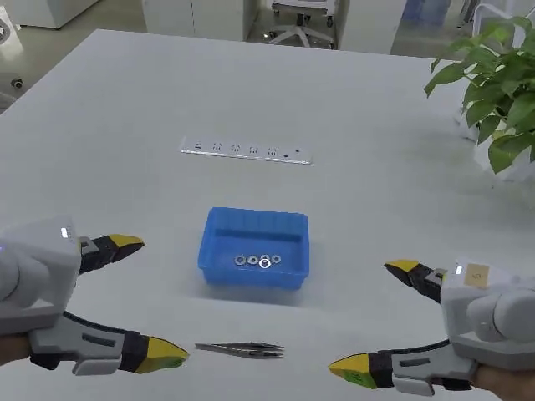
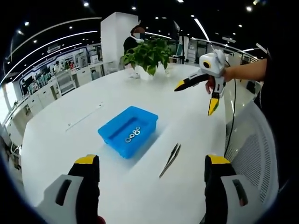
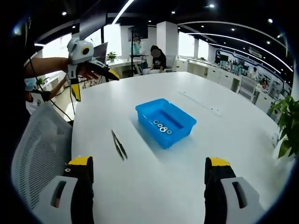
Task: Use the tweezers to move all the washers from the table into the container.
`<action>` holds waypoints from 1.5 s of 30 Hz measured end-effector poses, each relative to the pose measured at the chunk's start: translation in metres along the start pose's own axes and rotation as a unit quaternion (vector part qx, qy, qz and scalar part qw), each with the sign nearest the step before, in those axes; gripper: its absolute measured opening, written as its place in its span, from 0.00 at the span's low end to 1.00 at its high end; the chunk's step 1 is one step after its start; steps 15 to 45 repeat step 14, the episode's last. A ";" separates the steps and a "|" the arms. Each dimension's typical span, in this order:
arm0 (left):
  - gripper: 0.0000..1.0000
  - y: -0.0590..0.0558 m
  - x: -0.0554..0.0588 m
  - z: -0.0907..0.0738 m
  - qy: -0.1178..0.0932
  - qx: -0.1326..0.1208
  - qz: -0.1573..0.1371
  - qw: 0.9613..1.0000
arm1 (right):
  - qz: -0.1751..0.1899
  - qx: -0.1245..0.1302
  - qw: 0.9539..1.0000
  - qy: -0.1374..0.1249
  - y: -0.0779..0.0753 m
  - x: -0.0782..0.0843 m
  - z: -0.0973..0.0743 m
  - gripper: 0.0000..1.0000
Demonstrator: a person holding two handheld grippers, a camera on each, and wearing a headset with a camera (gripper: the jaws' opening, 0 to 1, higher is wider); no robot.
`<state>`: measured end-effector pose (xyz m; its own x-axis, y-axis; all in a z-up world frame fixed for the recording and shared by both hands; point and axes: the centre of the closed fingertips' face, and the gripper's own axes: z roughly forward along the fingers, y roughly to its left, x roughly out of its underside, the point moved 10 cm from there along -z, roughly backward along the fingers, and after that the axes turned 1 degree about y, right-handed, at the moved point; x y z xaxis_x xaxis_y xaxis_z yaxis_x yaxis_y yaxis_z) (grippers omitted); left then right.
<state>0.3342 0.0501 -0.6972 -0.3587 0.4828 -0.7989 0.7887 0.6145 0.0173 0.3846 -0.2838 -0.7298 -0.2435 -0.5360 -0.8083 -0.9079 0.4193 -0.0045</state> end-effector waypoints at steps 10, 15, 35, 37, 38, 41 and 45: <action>0.99 -0.003 0.001 0.004 0.018 0.008 0.017 1.000 | -0.001 -0.005 1.000 0.004 0.002 0.004 -0.003 1.00; 0.99 -0.003 0.002 0.005 0.024 0.014 0.023 0.999 | -0.004 -0.007 1.000 0.008 0.003 0.006 -0.002 1.00; 0.99 -0.003 0.002 0.005 0.024 0.014 0.023 0.999 | -0.004 -0.007 1.000 0.008 0.003 0.006 -0.002 1.00; 0.99 -0.003 0.002 0.005 0.024 0.014 0.023 0.999 | -0.004 -0.007 1.000 0.008 0.003 0.006 -0.002 1.00; 0.99 -0.003 0.002 0.005 0.024 0.014 0.023 0.999 | -0.004 -0.007 1.000 0.008 0.003 0.006 -0.002 1.00; 0.99 -0.003 0.002 0.005 0.024 0.014 0.023 0.999 | -0.004 -0.007 1.000 0.008 0.003 0.006 -0.002 1.00; 0.99 -0.003 0.002 0.005 0.024 0.014 0.023 0.999 | -0.004 -0.007 1.000 0.008 0.003 0.006 -0.002 1.00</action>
